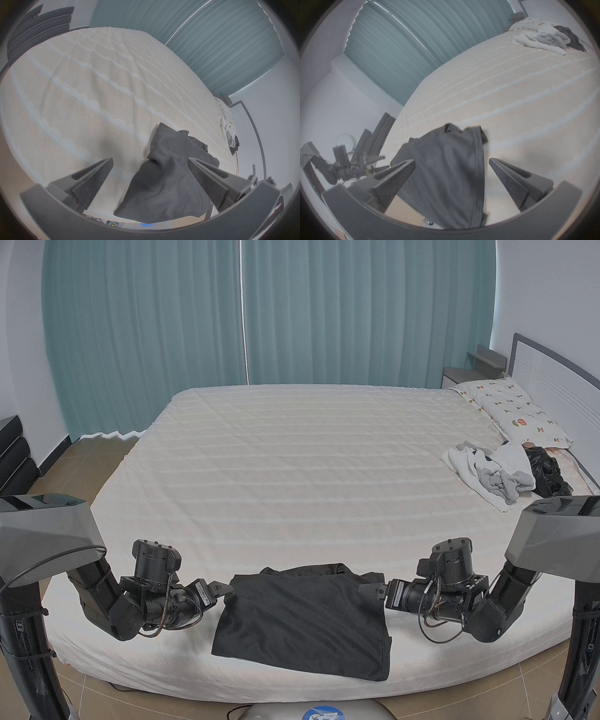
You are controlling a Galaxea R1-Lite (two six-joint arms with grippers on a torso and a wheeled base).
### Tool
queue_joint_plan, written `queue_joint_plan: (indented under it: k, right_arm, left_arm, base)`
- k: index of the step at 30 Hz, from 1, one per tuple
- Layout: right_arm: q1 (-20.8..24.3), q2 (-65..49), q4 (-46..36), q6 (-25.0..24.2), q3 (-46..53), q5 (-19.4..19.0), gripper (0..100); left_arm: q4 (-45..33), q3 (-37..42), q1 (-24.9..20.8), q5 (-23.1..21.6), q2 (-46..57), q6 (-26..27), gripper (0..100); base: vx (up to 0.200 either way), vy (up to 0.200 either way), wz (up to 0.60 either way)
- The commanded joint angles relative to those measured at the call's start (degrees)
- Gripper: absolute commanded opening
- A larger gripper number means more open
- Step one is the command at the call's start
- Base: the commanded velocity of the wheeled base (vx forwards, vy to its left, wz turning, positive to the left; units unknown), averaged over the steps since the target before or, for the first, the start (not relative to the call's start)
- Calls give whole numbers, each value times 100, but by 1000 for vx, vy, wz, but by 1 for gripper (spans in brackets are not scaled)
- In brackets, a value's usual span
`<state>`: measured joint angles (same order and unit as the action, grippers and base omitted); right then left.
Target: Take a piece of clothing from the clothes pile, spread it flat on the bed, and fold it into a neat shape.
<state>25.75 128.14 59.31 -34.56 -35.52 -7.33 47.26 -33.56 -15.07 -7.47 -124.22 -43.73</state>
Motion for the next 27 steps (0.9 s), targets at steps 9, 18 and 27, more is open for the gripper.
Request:
queue_joint_plan:
  k: [9,18,27]
  right_arm:
    - [-149,1302,-1079,-147,-2169,293,100]
    - [-193,1504,-1299,-297,-2626,390,0]
    - [-325,1372,-1220,-736,-2618,627,0]
  left_arm:
    - [2,7,-31,0,-76,-4,100]
    - [2,7,-40,0,-67,-4,100]
    - [2,7,-66,9,-67,-4,100]
  base:
    - [0,0,0]
    - [0,0,0]
    - [0,0,0]
